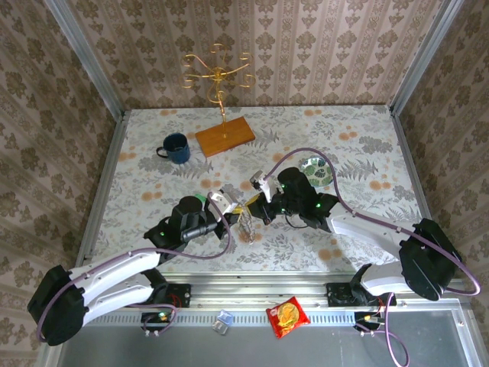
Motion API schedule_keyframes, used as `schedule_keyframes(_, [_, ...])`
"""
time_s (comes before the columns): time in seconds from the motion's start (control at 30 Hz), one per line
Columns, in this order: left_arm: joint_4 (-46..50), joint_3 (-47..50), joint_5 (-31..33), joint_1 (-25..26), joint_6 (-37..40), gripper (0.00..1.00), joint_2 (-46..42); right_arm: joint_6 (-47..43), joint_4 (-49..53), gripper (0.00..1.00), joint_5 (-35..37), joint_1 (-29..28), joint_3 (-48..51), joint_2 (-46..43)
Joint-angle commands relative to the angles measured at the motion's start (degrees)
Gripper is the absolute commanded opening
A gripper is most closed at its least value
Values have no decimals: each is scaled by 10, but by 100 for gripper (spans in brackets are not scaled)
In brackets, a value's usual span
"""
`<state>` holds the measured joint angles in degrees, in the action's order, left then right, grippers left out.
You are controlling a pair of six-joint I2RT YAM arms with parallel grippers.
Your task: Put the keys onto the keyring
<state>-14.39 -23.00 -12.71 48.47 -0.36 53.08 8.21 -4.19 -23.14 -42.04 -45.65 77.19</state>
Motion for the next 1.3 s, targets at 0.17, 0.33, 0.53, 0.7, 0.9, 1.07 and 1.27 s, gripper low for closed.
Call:
schedule_keyframes(0.17, [-34, 7, -3, 10, 13, 0, -15, 17, -1, 14, 5, 10, -19, 15])
schedule_keyframes(0.33, [-46, 13, 4, 11, 13, 0, -13, 20, 2, 26, 1, 11, -20, 16])
schedule_keyframes(0.53, [-59, 17, 6, 11, 13, 0, -14, 2, 15, 32, -8, 26, -17, -2])
schedule_keyframes(0.7, [-95, 33, 3, 11, 6, 0, -17, -123, -16, 41, -56, 48, 30, -53])
schedule_keyframes(0.9, [-133, 50, -11, 11, 8, 0, -14, -266, -35, 45, -160, 69, 38, -43])
schedule_keyframes(1.07, [-157, 68, -28, 12, 25, 0, -22, -316, -5, 44, -202, 72, 12, -5])
schedule_keyframes(1.27, [-167, 75, -40, 12, 33, 0, -26, -322, -12, 36, -229, 71, -11, 30])
